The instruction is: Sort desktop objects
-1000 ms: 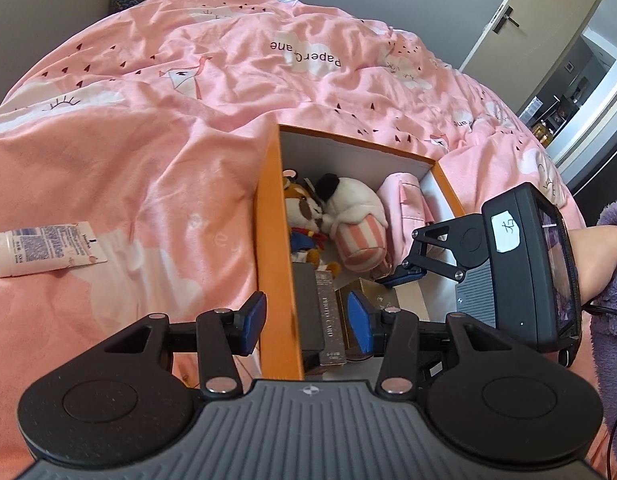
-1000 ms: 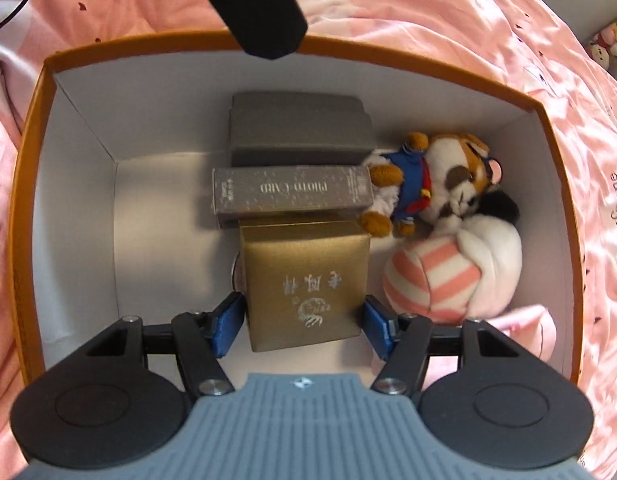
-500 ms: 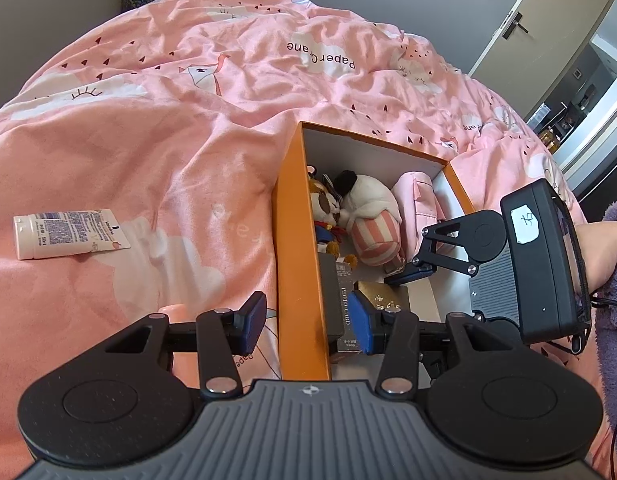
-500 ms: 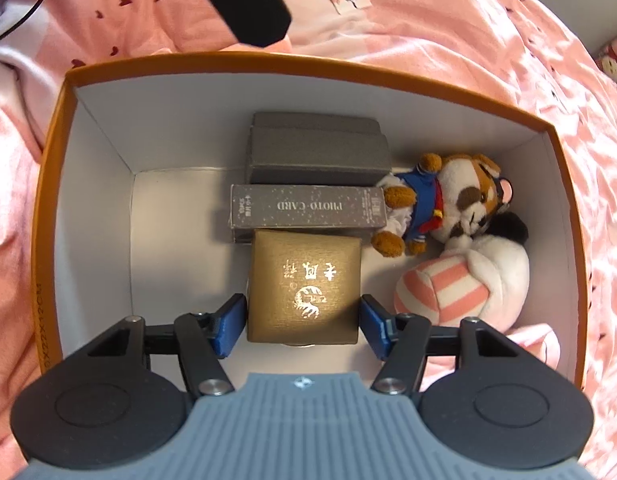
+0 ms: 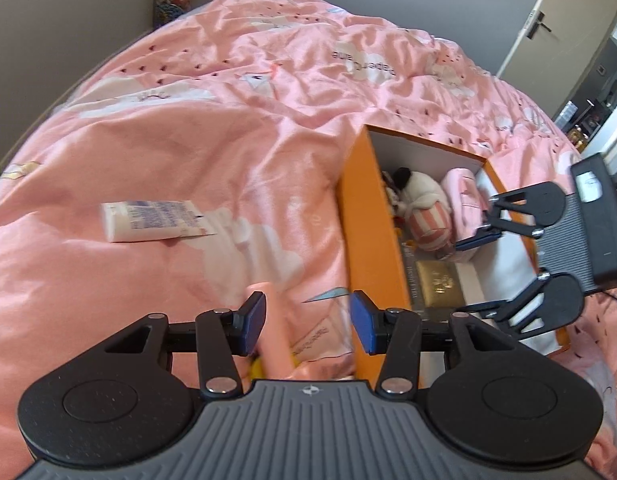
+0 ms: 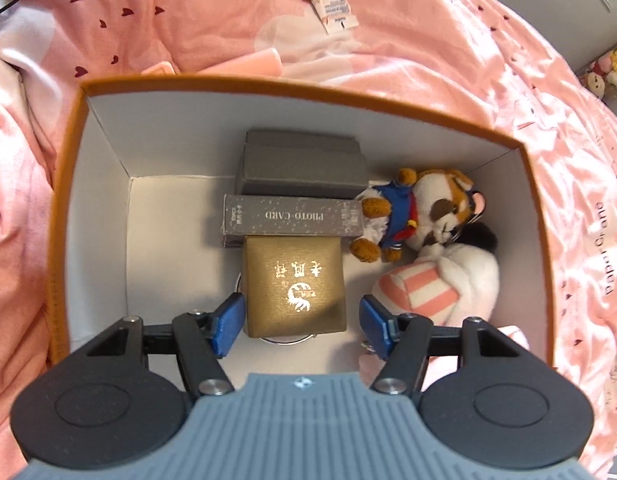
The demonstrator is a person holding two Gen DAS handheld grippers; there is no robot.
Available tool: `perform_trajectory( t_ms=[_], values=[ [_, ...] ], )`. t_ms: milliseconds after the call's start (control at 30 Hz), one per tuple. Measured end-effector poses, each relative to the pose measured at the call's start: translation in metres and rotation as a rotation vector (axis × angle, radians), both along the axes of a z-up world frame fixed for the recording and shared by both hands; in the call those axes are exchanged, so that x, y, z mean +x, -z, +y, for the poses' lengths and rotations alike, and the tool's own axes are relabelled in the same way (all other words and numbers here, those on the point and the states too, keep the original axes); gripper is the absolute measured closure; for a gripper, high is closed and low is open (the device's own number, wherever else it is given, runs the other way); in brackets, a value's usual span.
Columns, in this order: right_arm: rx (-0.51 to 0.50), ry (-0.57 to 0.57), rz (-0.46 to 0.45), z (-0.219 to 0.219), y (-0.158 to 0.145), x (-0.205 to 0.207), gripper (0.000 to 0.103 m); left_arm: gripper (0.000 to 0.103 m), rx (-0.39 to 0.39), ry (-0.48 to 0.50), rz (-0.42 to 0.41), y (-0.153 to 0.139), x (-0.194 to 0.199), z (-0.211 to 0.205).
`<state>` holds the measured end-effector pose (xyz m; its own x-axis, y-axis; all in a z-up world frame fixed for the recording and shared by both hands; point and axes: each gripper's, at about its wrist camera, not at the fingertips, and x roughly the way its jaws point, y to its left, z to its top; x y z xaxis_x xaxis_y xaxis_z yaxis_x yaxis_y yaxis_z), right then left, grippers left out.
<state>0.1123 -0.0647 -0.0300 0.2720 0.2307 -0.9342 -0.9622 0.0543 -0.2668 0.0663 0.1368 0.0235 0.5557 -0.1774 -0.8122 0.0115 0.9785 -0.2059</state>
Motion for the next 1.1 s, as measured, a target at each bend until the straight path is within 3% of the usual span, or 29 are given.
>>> perform_trajectory(
  t_ms=[200,433,600,833,1100],
  values=[
    [0.137,0.096,-0.019,0.009,-0.043,0.002,0.038,0.042,0.069,-0.08,-0.053,-0.011,-0.01,0.031],
    [0.327,0.293,0.082,0.047,-0.077,0.012,0.041,0.042,0.172,-0.125,-0.095,-0.022,-0.002,0.054],
    [0.386,0.399,0.217,0.084,-0.076,0.021,0.046,0.042,0.096,-0.158,0.005,-0.013,0.021,0.083],
    [0.338,0.479,0.275,0.133,-0.046,0.037,0.047,0.041,0.015,-0.223,0.097,0.016,0.053,0.111],
    [0.244,0.585,0.383,0.153,-0.006,0.063,0.047,0.035,-0.131,-0.353,0.143,0.047,0.075,0.144]
  ],
)
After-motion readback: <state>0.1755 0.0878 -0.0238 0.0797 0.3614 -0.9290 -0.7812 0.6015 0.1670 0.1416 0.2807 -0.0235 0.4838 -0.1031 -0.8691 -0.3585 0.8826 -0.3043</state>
